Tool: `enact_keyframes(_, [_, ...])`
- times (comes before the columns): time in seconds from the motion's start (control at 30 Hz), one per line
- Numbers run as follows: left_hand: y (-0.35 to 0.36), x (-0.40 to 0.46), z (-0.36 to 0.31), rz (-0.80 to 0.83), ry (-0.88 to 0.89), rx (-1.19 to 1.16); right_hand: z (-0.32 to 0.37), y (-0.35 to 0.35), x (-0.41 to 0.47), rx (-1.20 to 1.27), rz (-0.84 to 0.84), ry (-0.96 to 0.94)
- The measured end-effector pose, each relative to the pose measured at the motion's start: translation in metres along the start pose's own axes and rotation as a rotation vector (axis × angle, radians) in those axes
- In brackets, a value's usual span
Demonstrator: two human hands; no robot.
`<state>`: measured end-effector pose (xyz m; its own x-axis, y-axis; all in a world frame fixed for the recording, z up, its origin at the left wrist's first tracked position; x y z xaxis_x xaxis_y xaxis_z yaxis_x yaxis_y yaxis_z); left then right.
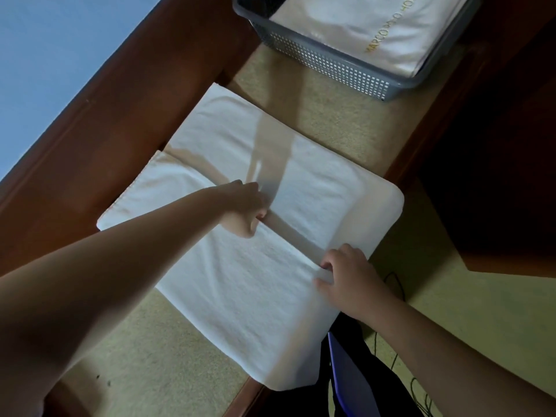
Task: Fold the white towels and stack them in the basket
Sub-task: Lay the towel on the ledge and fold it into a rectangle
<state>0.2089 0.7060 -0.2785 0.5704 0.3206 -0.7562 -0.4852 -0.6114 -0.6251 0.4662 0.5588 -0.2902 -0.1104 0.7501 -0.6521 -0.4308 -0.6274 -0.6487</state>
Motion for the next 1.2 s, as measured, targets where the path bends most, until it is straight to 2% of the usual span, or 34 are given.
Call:
enact_keyframes(0.23, [-0.004,-0.016,0.023,0.059,-0.067,0.010,0.001,-0.002,-0.005,0.004,-0.028,0.040])
enact_keyframes(0.4, [-0.003,-0.026,0.027,-0.165,-0.007,0.081,-0.007,-0.005,-0.013,0.172,-0.092,-0.001])
enact_keyframes(0.5, [0.000,-0.028,0.022,-0.243,-0.007,0.130,-0.020,0.002,-0.010,0.247,-0.148,0.022])
enact_keyframes(0.63, [0.005,-0.032,0.041,-0.125,-0.151,0.059,-0.038,0.006,-0.004,0.140,0.007,0.071])
enact_keyframes(0.73, [0.001,-0.041,0.061,-0.062,-0.255,0.064,-0.053,0.004,0.000,0.131,-0.007,0.087])
enact_keyframes(0.83, [0.001,-0.052,0.085,-0.106,-0.356,0.008,-0.056,-0.002,-0.003,0.151,-0.062,0.054])
enact_keyframes(0.93, [0.005,-0.054,0.101,-0.191,-0.384,0.019,-0.059,0.000,-0.005,0.141,-0.066,0.037])
enact_keyframes(1.1, [0.012,-0.056,0.119,-0.104,-0.463,0.032,-0.064,0.002,-0.008,0.110,-0.044,0.082])
enact_keyframes(1.2, [0.003,-0.055,0.119,-0.133,-0.474,0.032,-0.067,-0.002,-0.007,0.138,-0.095,0.042])
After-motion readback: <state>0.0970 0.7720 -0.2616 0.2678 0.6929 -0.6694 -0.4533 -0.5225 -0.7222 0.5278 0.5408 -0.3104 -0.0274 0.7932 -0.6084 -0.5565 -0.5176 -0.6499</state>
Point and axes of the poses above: each hand's wrist, its own x-axis towards the middle knuckle, its own y-axis out of the palm, z = x × y, the point moved 1 cm from there along x, towards the middle knuckle, and after that the axes turned 12 degrees about y, right-handed, at the moved point
